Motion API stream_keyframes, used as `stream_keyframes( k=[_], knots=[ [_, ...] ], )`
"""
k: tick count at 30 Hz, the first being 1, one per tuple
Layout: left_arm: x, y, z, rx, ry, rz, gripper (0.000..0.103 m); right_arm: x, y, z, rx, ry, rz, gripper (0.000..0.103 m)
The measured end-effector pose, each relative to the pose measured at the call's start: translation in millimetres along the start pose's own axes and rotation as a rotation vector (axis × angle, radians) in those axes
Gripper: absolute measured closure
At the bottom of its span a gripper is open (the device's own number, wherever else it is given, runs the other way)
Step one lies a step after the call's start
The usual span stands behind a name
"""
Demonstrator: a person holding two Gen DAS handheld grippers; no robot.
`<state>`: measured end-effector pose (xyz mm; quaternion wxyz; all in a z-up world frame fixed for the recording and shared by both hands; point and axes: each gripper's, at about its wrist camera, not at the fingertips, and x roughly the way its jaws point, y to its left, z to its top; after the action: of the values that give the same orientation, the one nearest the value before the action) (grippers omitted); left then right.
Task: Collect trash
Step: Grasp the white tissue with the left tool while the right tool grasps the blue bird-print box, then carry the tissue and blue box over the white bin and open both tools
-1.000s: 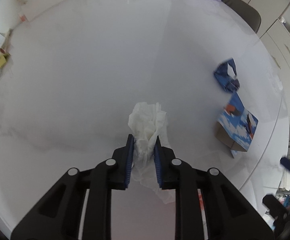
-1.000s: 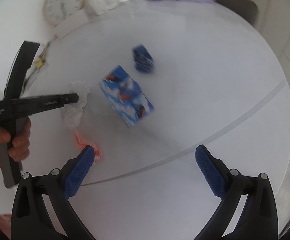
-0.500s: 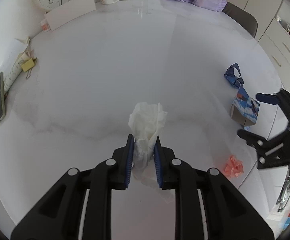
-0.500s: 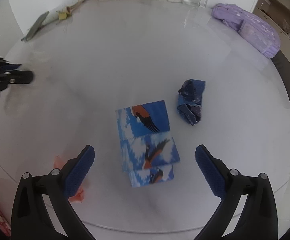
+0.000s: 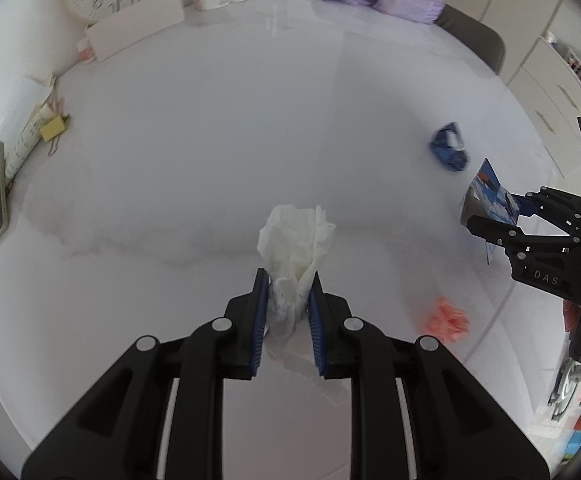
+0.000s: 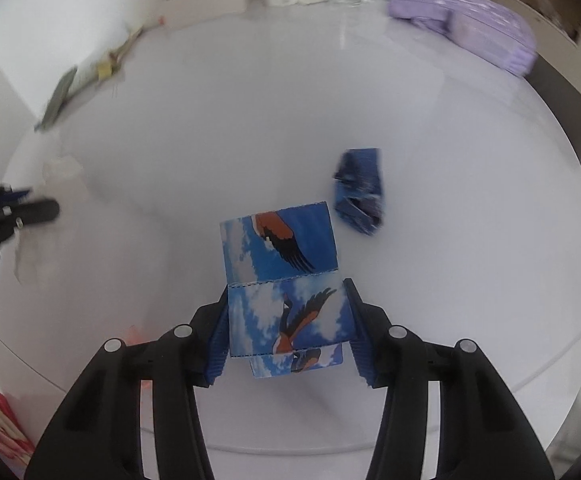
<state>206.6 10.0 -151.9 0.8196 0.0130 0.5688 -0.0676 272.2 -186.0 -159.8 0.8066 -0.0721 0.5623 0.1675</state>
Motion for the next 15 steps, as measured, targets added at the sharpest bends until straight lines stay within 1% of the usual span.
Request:
stream_keyframes(
  k=[4, 7, 10, 13, 15],
  knots=[
    [-20, -31, -9, 0.058, -0.014, -0.039, 0.084, -33, -8, -24, 0.090, -0.041, -0.001, 0.052],
    [-36, -60, -22, 0.118, -0.029, -0.068, 0.084, -66, -10, -59, 0.159, -0.073, 0.002, 0.052],
    [-54, -90, -39, 0.187, -0.045, -0.094, 0.084, -92, -10, -98, 0.213, -0.084, -0.011, 0.052],
    [-72, -123, -64, 0.271, -0.058, -0.121, 0.084, -119, -9, -144, 0.283, -0.090, -0.023, 0.052],
    [-83, -146, -83, 0.330, -0.060, -0.144, 0.084, -140, -8, -182, 0.336, -0.101, -0.030, 0.052]
  ],
)
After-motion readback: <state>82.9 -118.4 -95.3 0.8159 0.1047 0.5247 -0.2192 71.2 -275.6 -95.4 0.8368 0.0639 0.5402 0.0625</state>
